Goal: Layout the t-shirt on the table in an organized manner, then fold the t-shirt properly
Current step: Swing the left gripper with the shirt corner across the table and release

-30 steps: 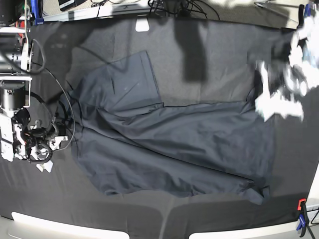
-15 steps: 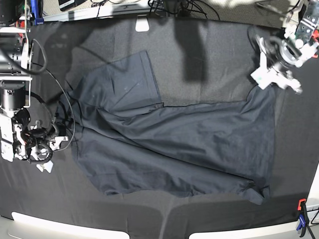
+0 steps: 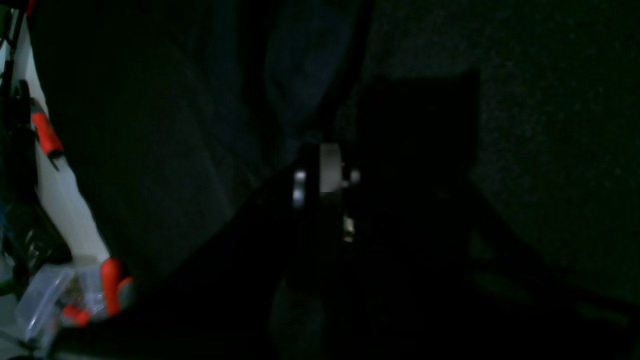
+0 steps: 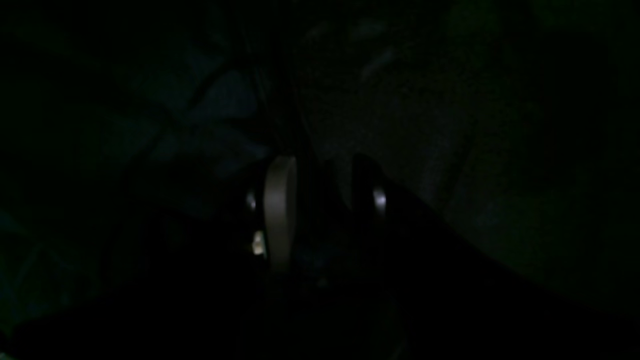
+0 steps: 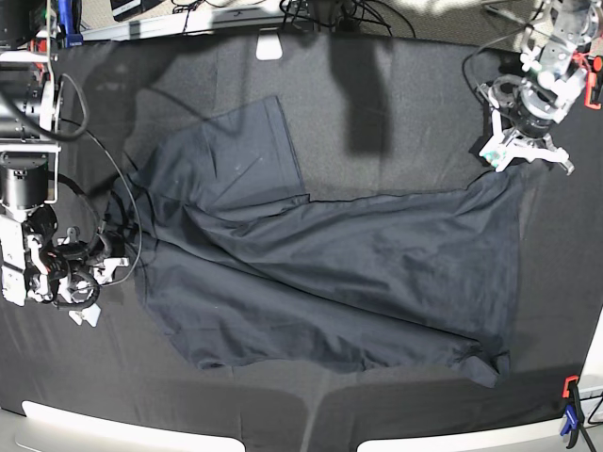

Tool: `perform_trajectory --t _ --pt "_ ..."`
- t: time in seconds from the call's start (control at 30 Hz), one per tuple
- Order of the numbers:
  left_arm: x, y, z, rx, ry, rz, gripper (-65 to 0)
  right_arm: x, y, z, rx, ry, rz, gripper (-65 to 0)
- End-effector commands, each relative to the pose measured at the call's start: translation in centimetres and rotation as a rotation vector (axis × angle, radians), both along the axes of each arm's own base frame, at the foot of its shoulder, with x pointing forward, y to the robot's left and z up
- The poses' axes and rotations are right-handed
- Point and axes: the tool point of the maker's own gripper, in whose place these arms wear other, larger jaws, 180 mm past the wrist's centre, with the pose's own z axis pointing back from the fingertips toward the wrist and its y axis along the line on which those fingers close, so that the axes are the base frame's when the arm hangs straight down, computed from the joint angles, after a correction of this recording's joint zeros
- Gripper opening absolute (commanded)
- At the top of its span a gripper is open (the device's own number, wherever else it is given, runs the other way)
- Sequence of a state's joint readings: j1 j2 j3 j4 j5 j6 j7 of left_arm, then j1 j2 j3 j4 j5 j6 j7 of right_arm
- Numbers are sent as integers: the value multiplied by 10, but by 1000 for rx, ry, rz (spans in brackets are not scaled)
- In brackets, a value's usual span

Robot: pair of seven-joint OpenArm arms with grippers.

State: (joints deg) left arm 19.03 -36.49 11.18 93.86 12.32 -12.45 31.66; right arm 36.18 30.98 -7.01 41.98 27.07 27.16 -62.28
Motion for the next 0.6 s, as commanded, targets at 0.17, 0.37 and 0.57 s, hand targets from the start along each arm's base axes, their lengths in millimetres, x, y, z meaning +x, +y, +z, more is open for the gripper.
perform_trajectory --t 0.17,0.37,0.57 --pt "-20 21 19 98 35 -58 -650 15 -5 21 -3 -55 25 -463" --pt "-45 24 38 127 25 -166 -650 13 -12 23 -12 -56 19 -463" --pt "-48 25 37 129 32 -177 -650 13 -9 48 112 -128 126 -463"
